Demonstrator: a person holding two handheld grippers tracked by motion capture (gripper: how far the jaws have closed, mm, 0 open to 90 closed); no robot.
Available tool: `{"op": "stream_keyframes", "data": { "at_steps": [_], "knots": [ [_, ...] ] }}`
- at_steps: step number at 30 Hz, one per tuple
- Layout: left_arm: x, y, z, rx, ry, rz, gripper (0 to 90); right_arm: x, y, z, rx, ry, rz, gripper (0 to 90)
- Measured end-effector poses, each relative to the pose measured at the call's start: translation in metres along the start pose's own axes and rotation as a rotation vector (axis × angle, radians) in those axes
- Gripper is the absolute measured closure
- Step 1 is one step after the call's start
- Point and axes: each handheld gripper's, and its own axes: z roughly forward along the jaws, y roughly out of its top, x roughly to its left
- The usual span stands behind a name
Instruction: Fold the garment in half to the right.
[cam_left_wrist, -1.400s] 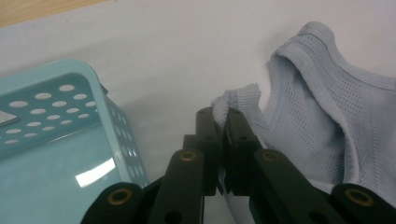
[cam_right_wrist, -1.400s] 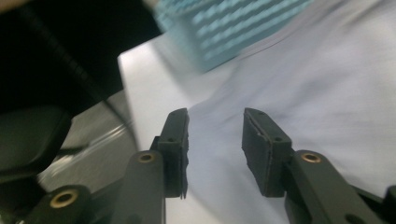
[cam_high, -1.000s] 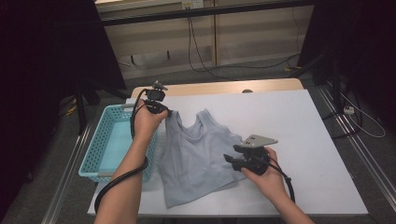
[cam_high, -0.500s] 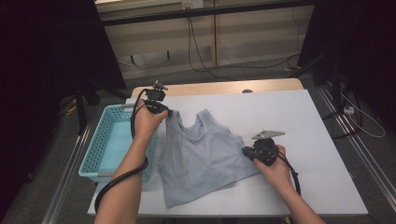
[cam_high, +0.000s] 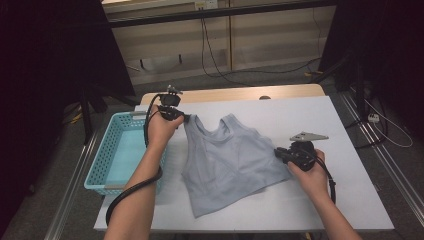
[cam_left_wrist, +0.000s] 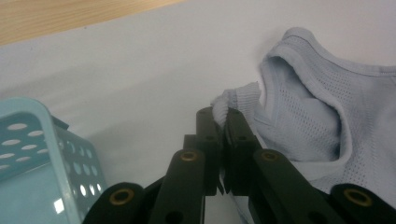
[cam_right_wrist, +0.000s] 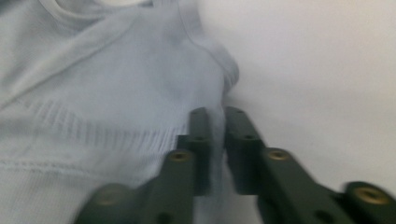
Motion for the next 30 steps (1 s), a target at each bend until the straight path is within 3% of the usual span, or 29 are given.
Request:
{"op": "stream_keyframes", "data": {
  "at_steps": [1,4,8,10,12,14,19,22,30],
  "knots": [
    [0.0,0.0,0.0,0.0,-0.003,-0.001,86.4,0.002,0.002,-0.002,-0.022,0.0,-0.005,67.1],
    [0.002,-0.001,0.001,0.007,0.0,-0.004,86.4,0.012,0.007,-0.007,-0.044,0.059,-0.014,58.4],
    [0.001,-0.002,0.002,0.013,0.005,0.0,86.4,0.04,0.012,-0.004,-0.027,0.151,-0.093,43.2],
    [-0.001,-0.002,0.002,0.012,0.006,-0.001,86.4,0.057,0.013,-0.001,-0.03,0.179,-0.135,43.0],
    [-0.002,-0.002,0.001,0.012,0.007,0.004,86.4,0.073,0.013,0.004,-0.013,0.255,-0.141,39.0],
    [-0.002,-0.002,0.0,0.01,0.007,0.002,86.4,0.089,0.013,0.008,0.0,0.317,-0.139,38.7],
    [-0.002,-0.004,-0.003,0.016,0.031,0.025,86.3,0.126,0.01,0.015,0.027,0.405,-0.227,40.7],
    [-0.003,-0.005,-0.003,0.018,0.038,0.029,86.3,0.148,0.007,0.022,0.054,0.435,-0.287,42.6],
    [-0.001,-0.006,-0.004,0.014,0.026,0.008,86.3,0.184,-0.004,0.037,0.106,0.51,-0.352,42.6]
  ]
}}
